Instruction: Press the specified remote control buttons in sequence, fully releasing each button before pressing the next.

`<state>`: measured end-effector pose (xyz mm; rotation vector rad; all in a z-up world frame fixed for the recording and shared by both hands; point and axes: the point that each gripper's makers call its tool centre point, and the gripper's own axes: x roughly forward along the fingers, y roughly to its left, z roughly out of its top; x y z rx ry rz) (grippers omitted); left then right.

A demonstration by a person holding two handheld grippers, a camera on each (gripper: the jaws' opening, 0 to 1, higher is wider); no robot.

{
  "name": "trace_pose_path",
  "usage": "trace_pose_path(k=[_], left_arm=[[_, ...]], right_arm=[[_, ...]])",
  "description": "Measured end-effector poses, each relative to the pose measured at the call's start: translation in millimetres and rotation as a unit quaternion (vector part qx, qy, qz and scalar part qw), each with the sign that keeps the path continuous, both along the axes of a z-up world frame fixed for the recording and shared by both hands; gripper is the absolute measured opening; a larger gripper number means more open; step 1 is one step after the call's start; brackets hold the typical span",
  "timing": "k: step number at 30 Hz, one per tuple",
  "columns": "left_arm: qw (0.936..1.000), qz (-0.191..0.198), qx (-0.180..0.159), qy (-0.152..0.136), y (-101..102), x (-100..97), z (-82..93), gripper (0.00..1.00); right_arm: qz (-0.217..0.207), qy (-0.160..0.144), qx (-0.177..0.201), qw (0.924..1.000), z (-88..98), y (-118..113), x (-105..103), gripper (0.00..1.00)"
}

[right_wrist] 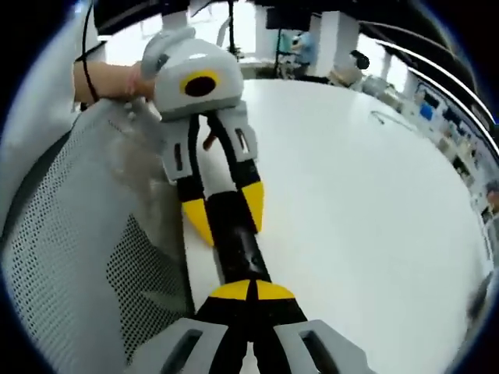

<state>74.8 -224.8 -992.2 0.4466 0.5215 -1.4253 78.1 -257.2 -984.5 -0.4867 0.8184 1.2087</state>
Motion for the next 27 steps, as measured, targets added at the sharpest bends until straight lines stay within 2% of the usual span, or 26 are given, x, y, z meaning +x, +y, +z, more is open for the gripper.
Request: trace_pose_path(k=[1,5,8,14,19,27], left_arm=[[1.0,0.0,0.0,0.0,0.0,0.0,-0.1,0.25],[1.0,0.001,0.0,0.0,0.2,-0.3,-0.2,0.25],[1.0,0.001,-0.001,0.0,0.0,-0.6,-0.3,0.25],[1.0,0.001,-0.001,0.0,-0.1,-0.6,-0.4,0.25],[1.0,0.0,-0.001,0.0,0.2,-0.8,-0.4,0.25],[1.0,0.0,0.0,0.0,0.4,-0.7,-0.3,0.25]], right_arm=[[-0.009,0.003,0.011,0.9999,0.5,1.3,0.0,0.0],[-0.007,0.001,0.016,0.9998,0.3,2.8,-2.4,0.0],[0.03,-0.019,-0.006,0.9994,0.5,3.1,-4.9,0.0],[0.073,-0.045,-0.034,0.9958,-0.5,5.6,-5.9,0.0],[0.093,-0.048,-0.048,0.9933,-1.2,6.2,-5.8,0.0],[0.138,-0.036,-0.098,0.985,-2.9,7.5,-4.5,0.0]])
